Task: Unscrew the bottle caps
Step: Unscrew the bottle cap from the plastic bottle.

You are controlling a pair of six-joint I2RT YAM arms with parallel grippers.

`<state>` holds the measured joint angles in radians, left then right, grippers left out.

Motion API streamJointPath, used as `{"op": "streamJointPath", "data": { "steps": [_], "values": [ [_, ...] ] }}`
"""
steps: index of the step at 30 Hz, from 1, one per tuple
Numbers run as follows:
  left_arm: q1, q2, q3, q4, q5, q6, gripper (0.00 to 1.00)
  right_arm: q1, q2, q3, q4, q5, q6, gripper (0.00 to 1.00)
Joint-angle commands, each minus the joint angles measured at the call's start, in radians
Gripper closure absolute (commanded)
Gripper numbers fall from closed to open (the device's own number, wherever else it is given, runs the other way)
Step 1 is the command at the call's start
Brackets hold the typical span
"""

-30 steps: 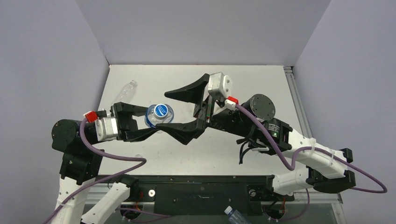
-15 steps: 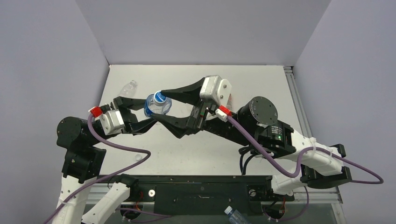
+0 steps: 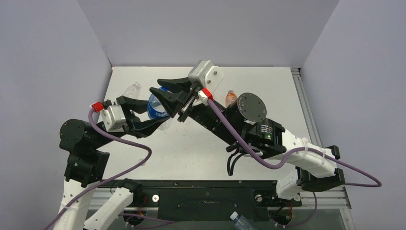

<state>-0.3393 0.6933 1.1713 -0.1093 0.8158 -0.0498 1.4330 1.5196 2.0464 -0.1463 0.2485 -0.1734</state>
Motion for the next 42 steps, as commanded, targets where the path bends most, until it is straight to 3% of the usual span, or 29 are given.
{"op": "streamJointPath", "data": {
  "steps": [1, 8, 13, 17, 19, 22, 25, 29, 32, 42],
  "values": [
    [-0.004, -0.009, 0.027, 0.063, 0.022, -0.026, 1.0, -0.016, 0.027, 0.031, -0.033, 0.036, 0.006, 0.77],
    [-0.004, -0.006, 0.04, 0.046, 0.025, -0.034, 1.0, -0.019, 0.059, 0.1, -0.115, 0.061, -0.003, 0.5],
    [-0.004, 0.002, 0.051, 0.033, 0.018, -0.034, 1.0, -0.035, 0.065, 0.124, -0.165, 0.062, 0.023, 0.48],
    [-0.004, 0.012, 0.06, 0.032, 0.02, -0.045, 1.0, -0.043, 0.043, 0.095, -0.15, 0.045, 0.036, 0.62],
    [-0.004, 0.014, 0.059, 0.033, 0.023, -0.047, 1.0, -0.043, 0.026, 0.07, -0.133, 0.039, 0.036, 0.62],
    [-0.004, 0.015, 0.059, 0.03, 0.023, -0.05, 1.0, -0.044, 0.013, 0.059, -0.123, 0.032, 0.033, 0.56],
    [-0.004, 0.02, 0.062, 0.029, 0.017, -0.05, 1.0, -0.043, -0.007, 0.05, -0.116, 0.023, 0.028, 0.43],
    [-0.004, 0.027, 0.064, 0.029, 0.014, -0.061, 1.0, -0.044, -0.032, 0.023, -0.098, 0.017, 0.032, 0.37],
    [-0.004, 0.029, 0.065, 0.031, 0.017, -0.067, 1.0, -0.046, -0.035, 0.021, -0.1, 0.011, 0.04, 0.42],
    [-0.004, 0.028, 0.065, 0.032, 0.029, -0.083, 1.0, -0.059, -0.006, 0.056, -0.117, -0.042, 0.061, 0.77]
  ]
}}
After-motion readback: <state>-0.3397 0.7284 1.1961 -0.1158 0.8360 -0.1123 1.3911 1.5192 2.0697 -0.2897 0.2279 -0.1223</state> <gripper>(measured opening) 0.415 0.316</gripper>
